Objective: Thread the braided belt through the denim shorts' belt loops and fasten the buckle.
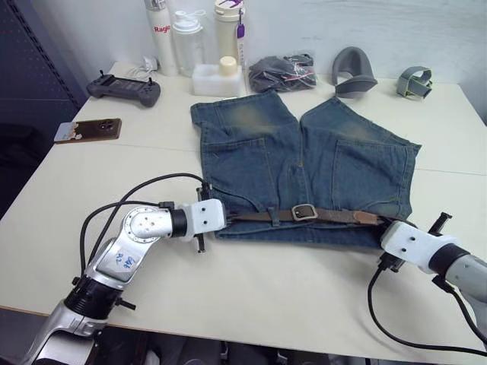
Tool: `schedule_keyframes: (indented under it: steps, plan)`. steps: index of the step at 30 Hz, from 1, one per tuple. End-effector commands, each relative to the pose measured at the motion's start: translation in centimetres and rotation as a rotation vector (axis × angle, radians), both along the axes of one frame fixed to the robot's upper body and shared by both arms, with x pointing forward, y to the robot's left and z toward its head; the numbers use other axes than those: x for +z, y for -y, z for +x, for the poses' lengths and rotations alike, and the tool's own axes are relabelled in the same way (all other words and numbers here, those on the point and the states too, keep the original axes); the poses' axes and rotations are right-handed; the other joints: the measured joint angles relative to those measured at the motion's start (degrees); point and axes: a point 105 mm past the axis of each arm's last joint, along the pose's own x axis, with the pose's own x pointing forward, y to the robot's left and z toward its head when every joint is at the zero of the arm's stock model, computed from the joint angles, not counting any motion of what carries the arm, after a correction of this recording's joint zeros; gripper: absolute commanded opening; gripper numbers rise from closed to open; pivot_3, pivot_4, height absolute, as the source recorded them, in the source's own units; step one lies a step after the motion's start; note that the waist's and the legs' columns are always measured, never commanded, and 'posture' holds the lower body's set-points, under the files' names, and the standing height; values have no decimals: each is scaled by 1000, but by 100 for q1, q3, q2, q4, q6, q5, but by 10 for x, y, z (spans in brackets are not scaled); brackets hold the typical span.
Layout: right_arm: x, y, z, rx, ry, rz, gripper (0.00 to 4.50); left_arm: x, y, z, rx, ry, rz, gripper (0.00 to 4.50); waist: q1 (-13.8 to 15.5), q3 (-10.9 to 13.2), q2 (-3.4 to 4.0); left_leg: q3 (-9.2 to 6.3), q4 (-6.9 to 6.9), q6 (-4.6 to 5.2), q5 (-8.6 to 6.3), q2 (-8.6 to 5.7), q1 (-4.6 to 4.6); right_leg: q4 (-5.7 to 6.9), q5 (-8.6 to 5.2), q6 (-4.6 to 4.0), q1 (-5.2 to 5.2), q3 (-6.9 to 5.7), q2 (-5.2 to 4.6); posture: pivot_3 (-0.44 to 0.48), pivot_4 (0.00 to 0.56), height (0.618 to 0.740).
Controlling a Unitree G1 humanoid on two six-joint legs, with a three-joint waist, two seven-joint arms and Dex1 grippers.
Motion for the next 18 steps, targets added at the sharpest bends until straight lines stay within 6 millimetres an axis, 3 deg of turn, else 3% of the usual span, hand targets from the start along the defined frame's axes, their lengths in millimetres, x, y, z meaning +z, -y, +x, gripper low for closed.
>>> schedule_keyframes:
  steps: [1, 5, 7, 10, 13, 15, 17, 18]
  plan:
    - [-1, 23, -1, -107, -2, -3, 0, -26, -66, 13, 289, -114, 49, 35, -4, 0, 0, 0, 0, 0, 0, 0, 2, 2, 0, 0, 1, 1, 0, 0, 150, 648]
    - [-3, 23, -1, -104, -13, -2, 0, -34, -84, 16, 364, -136, 74, 35, -15, -3, 5, 0, -6, -11, 5, 3, 12, 9, 3, -8, 0, 3, 1, 0, 150, 648]
    - [-3, 22, -1, -98, -12, 1, 0, -33, -84, 16, 364, -159, 46, 35, -20, -9, 15, 1, -8, -13, 6, 3, 14, 9, 3, -10, -1, 3, 2, 0, 150, 648]
    - [-2, 12, -2, -56, 0, 23, 0, -30, -55, 4, 244, -266, -86, 35, -20, -11, 18, 1, -9, -13, 6, 4, 14, 10, 3, -11, -1, 3, 2, 0, 150, 648]
    - [-1, -1, -4, 4, 12, 44, 0, -12, -28, -11, 114, -379, -269, 35, -13, -11, 19, 1, -10, -13, 6, 4, 10, 8, 2, -11, -3, 3, 2, 0, 150, 648]
    - [0, -5, -5, 23, 21, 55, 0, -8, -24, -13, 93, -390, -295, 893, -5, -11, 18, 1, -9, -13, 6, 4, 7, 5, 2, -11, -4, 3, 2, 0, 150, 648]
    - [3, -7, -6, 34, 32, 73, 0, -5, -26, -10, 101, -392, -304, 1256, -1, -11, 18, 1, -8, -13, 6, 3, 6, 3, 2, -11, -3, 3, 2, 0, 150, 648]
    - [4, -10, -6, 45, 27, 88, 397, -2, -28, -8, 102, -390, -308, 1726, 6, -10, 17, 2, -8, -13, 5, 3, 6, 3, 2, -11, -3, 3, 2, 0, 150, 648]
